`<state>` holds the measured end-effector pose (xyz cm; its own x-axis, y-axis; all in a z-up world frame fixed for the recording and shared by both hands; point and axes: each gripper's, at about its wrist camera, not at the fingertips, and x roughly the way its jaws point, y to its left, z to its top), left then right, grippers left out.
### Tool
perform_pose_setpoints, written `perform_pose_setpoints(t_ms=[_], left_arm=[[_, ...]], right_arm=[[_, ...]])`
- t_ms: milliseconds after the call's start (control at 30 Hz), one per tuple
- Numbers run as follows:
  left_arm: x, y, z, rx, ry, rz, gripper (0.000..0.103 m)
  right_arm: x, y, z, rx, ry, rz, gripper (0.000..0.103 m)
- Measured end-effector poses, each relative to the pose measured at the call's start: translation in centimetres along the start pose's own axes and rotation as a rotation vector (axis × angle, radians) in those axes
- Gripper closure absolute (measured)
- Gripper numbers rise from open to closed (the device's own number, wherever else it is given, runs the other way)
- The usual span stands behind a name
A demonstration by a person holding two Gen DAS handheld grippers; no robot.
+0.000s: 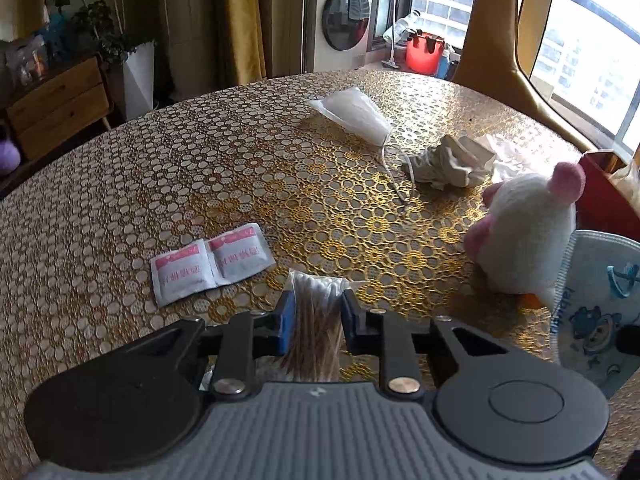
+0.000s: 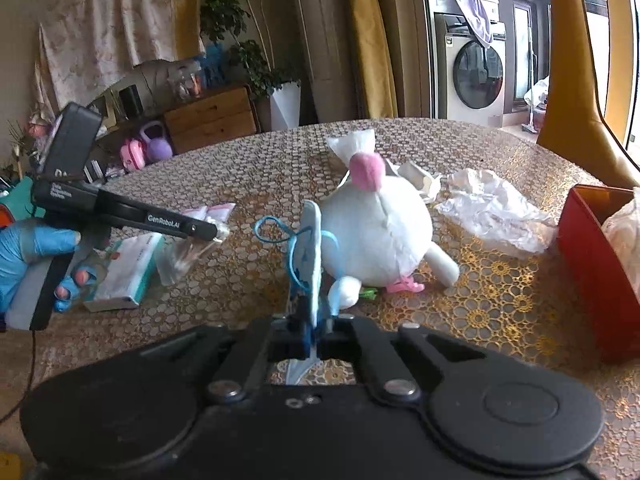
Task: Organize soft objects
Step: 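Carry the cotton swabs and blue mask in both grippers over the red box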
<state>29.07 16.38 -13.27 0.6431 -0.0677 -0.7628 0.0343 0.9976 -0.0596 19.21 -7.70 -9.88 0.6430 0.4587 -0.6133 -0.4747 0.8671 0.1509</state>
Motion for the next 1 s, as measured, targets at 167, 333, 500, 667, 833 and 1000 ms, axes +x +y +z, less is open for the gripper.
perform_pose_setpoints(t_ms=[167,333,500,667,833,1000], left_arm=[[-1.9,-1.2,-0.3,-0.023,-0.009,-0.023,0.080],[-3.6,-3.2,-0.9,-0.041,-0.020,-0.043,0.080],[-5.2,-6.1,-1.0,-0.034,-0.024,-0.067,0.080],[-6.9,-9.6,-0.5,-0.009,-0.044,-0.111,0.080],[-8.2,-13.6,0.2,0.026,-0.064,-0.161,0.080],[-8.8,-17.7,1.3,0.074,-0.077,-0.204,0.080]], right_arm=[[-2.6,-1.4,0.2,0.012,-0.022,-0.002,0.101],[-5.0,-3.7,0.2,0.046,-0.017,0.001,0.101],[-7.6,-5.7,0.1,0.061,-0.023,-0.018,0.101],[-10.1,-7.9,0.1,0.071,-0.040,-0.057,0.101],[-12.5,-10.3,0.1,0.079,-0.070,-0.094,0.101],[-14.4,-12.8,0.3,0.096,-0.097,-0.129,0.101]])
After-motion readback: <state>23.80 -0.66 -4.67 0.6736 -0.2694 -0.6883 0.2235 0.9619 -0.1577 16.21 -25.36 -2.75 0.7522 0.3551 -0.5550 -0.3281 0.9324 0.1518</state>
